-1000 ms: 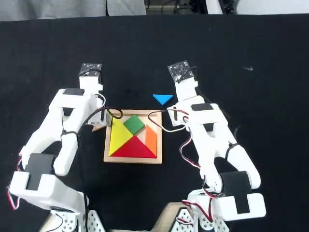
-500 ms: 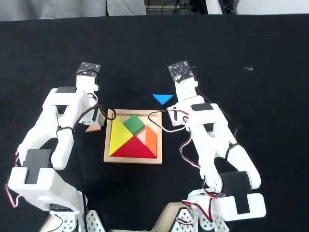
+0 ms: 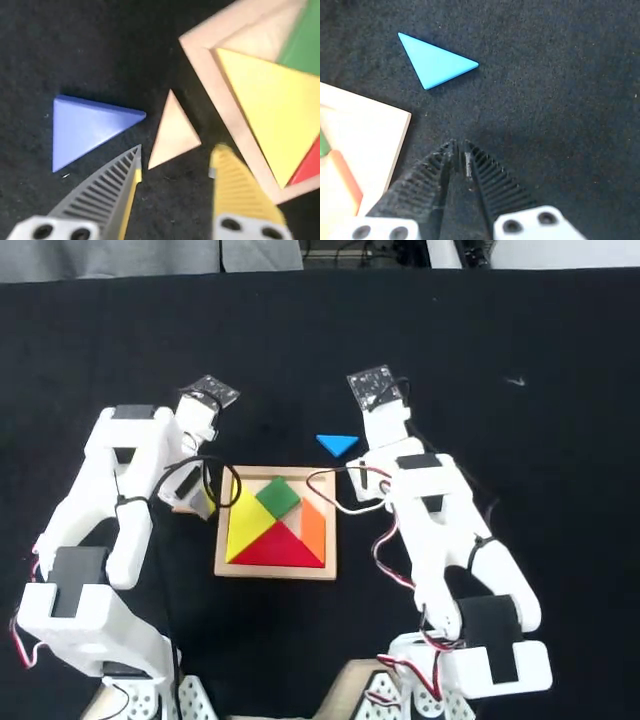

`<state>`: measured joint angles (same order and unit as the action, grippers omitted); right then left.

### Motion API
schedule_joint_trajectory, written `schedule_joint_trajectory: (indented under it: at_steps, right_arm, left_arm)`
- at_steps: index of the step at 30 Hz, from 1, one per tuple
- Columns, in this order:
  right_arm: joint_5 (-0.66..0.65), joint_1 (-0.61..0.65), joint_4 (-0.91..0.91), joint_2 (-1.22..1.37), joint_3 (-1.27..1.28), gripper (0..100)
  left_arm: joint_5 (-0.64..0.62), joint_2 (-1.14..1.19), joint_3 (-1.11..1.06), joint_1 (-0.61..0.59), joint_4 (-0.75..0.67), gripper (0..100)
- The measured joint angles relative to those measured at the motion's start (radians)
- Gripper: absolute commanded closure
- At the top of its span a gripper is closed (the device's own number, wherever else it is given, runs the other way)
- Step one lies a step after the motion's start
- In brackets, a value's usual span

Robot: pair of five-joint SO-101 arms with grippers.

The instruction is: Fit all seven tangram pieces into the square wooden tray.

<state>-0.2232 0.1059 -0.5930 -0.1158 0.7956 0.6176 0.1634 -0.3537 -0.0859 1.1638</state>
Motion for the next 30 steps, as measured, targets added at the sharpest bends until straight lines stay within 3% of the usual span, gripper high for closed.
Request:
schedule_joint_trajectory:
  at_steps: [9, 16, 22, 30]
  right_arm:
    - [0.000, 0.000, 0.000, 0.000, 0.000, 98.5]
    - [0.000, 0.000, 0.000, 0.000, 0.000, 98.5]
    - [0.000, 0.000, 0.000, 0.000, 0.000, 98.5]
    - [0.000, 0.000, 0.000, 0.000, 0.000, 98.5]
  left_arm:
    - [0.097, 0.000, 0.014, 0.012, -0.011, 68]
    - [0.140, 0.000, -0.015, 0.034, -0.054, 79]
    - [0.229, 0.000, -0.020, 0.034, -0.058, 75]
    - [0.241, 0.084, -0.034, 0.032, -0.058, 75]
